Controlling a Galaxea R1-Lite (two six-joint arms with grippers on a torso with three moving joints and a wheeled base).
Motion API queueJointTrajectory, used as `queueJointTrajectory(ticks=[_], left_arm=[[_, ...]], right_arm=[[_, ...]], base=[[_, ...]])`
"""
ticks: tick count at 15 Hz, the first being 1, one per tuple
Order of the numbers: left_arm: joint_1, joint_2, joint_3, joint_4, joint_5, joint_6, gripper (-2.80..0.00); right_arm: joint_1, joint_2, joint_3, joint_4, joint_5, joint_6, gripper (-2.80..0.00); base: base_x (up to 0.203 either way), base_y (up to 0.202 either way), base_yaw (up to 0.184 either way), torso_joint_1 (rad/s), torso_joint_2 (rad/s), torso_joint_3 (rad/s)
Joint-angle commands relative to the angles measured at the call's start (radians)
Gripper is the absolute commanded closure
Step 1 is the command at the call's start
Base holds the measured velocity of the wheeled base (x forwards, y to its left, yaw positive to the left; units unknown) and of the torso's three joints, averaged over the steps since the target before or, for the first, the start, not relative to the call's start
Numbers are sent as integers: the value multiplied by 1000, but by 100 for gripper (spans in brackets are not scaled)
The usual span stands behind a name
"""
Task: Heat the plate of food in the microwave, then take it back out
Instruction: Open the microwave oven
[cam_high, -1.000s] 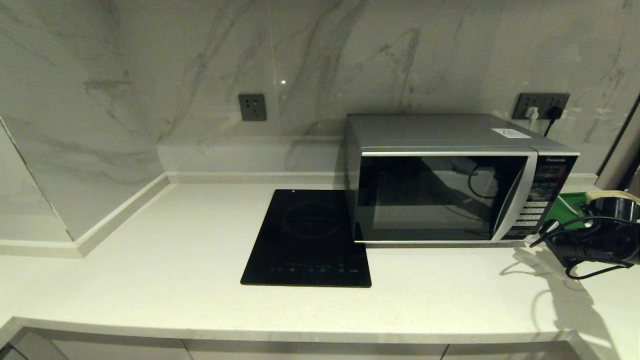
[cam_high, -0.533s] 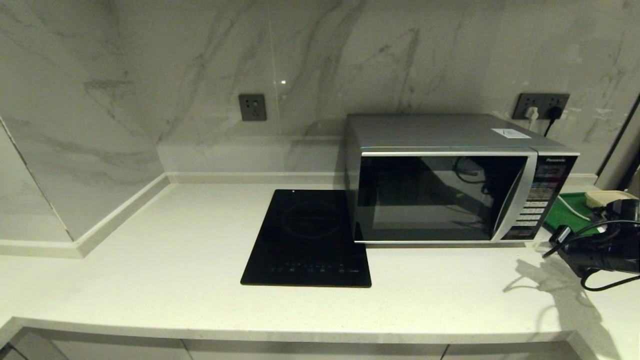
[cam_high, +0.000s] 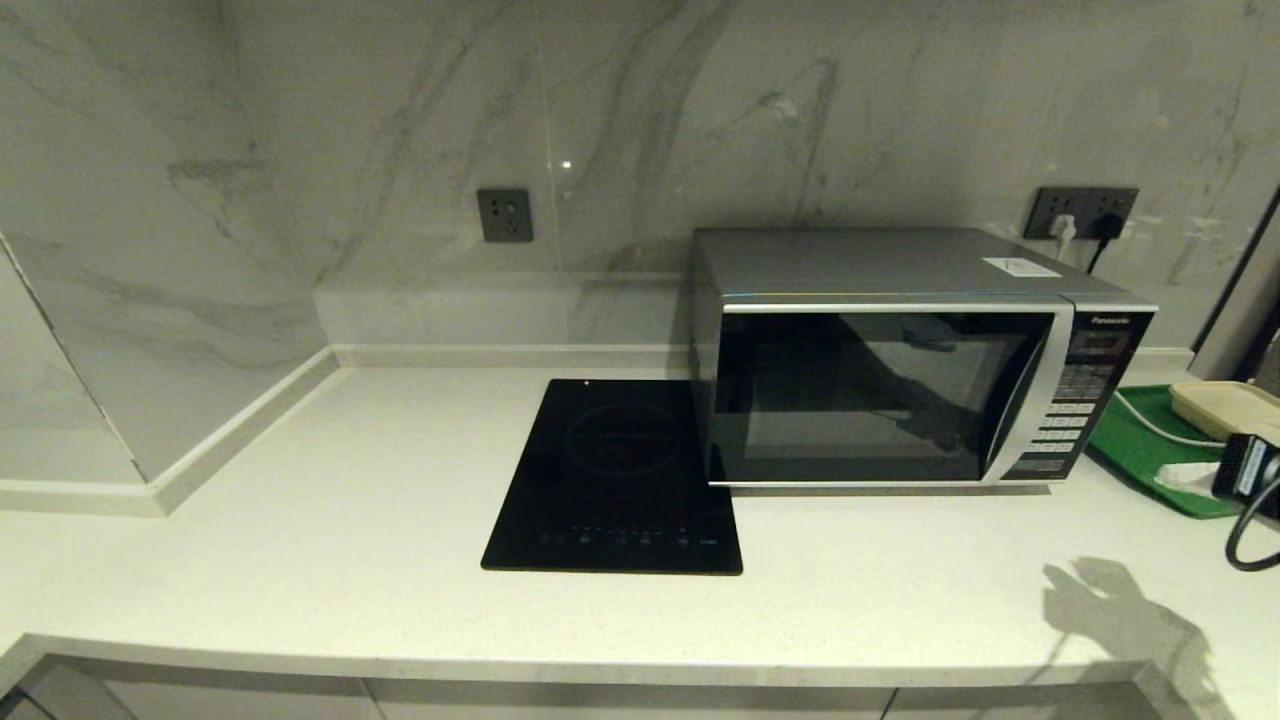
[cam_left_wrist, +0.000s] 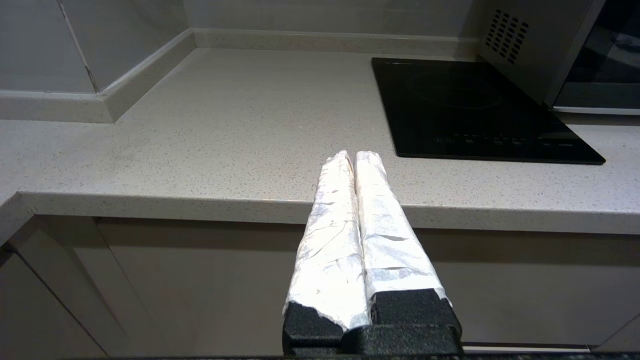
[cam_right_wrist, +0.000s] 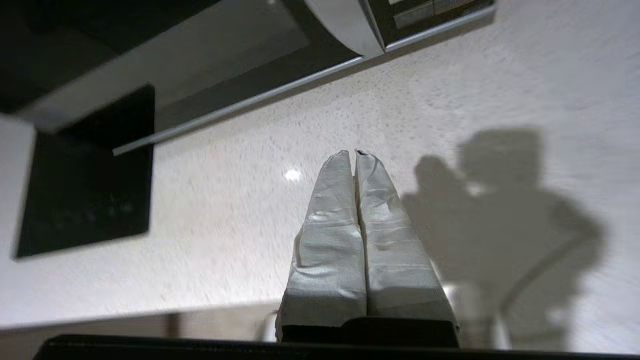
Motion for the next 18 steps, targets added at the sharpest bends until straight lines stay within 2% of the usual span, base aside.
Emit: queueJointTrajectory(ticks=[1,3,5,9,11,13,16,18], left_arm=[[0,0,0,0,1,-1,0],[0,-2,0,0,1,-1,0],[0,0,0,0,1,-1,0],[0,-2,0,0,1,-1,0],[0,-2,0,0,1,-1,0],[0,-1,0,0,1,-1,0],[0,-1,0,0,1,-1,0],[0,0,0,0,1,-1,0]], right_arm=[[1,-304,-12,162,-20,-106,0],[20,-478,-88,417,-32,-154,0],[38,-635,-249,749,-21,-177,0],[51,-816,-586,1334,99,-187,0],[106,-890,-653,1457,141,-187,0],[176,-918,-733,1554,126,-181,0],[310,-997,-811,1660,3,-167,0],[334,-1104,-800,1663,-95,-162,0]], base=[[0,0,0,0,0,0],[0,0,0,0,0,0],[0,0,0,0,0,0],[0,0,0,0,0,0],[0,0,0,0,0,0],[0,0,0,0,0,0],[0,0,0,0,0,0],[0,0,0,0,0,0]])
